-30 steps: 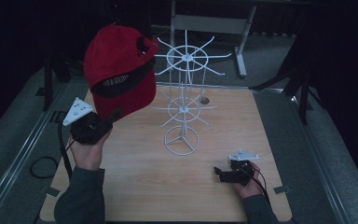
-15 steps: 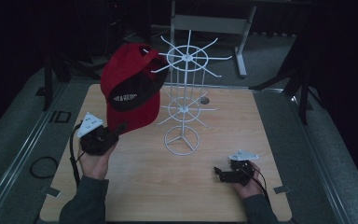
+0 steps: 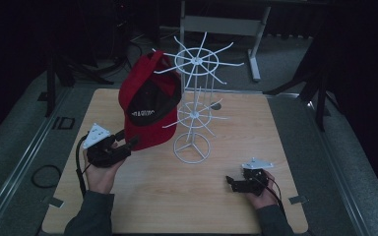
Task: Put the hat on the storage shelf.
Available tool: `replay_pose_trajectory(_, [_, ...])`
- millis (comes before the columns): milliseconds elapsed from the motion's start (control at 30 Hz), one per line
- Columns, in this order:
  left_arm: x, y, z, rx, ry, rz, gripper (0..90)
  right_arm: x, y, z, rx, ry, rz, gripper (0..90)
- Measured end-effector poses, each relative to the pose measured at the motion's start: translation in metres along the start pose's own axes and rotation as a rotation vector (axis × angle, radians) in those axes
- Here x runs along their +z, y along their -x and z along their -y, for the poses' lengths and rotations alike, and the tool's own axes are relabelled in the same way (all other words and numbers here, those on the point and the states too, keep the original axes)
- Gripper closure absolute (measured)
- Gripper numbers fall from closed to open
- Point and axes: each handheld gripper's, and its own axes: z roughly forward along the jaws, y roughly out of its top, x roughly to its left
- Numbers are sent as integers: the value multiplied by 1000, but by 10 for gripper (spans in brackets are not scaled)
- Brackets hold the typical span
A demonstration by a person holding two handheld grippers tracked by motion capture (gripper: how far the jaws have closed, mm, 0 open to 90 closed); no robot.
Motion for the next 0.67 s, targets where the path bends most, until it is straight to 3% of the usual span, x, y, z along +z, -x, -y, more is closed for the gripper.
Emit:
replay_pose_trajectory(100, [0, -1, 0, 15, -14, -5, 399, 0, 0, 0, 0, 0, 0, 153])
replay_pose_trajectory(300, [3, -10, 7, -33, -34, 3, 344, 0, 0, 0, -2, 0, 0, 153])
replay_pose_trajectory(500, [8, -15, 14, -51, -75, 59, 291, 0, 0, 0, -3, 0, -1, 153])
replay_pose_trajectory(667, [10, -12, 20, -45, -92, 70, 287, 0, 0, 0, -4, 1, 0, 153])
